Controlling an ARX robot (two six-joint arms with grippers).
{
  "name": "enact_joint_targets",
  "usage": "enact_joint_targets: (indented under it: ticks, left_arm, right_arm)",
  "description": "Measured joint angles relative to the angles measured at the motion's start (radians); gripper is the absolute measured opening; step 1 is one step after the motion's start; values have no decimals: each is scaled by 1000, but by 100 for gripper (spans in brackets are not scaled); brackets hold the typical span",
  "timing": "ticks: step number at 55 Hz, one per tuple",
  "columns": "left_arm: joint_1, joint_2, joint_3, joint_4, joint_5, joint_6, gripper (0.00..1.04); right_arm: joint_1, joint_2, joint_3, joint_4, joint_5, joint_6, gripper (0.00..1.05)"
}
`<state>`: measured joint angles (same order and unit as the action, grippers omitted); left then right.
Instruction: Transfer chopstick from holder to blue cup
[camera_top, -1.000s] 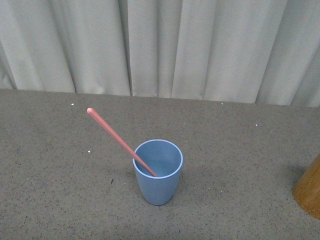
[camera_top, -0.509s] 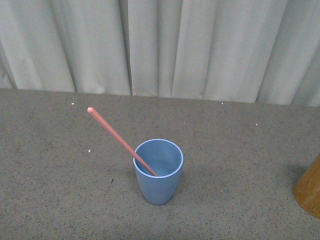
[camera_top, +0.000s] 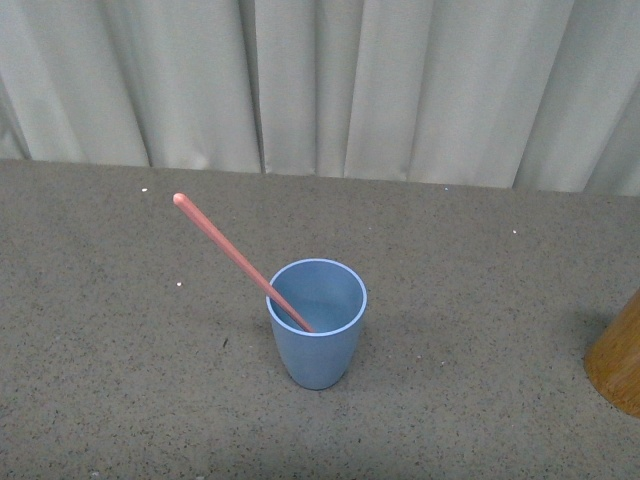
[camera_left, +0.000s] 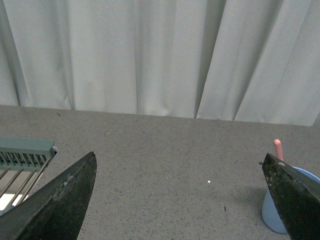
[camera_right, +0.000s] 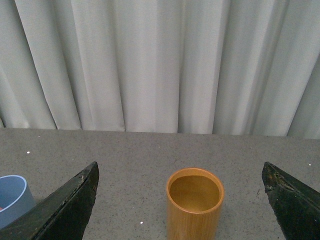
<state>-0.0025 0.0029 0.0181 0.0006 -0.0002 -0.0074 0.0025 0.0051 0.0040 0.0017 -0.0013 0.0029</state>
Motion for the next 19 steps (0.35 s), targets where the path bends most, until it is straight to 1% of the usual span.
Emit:
enact_joint_targets:
  ticks: [19]
  left_arm:
    - [0,0,0,0,0,0,98]
  right_arm:
    - [0,0,0,0,0,0,95]
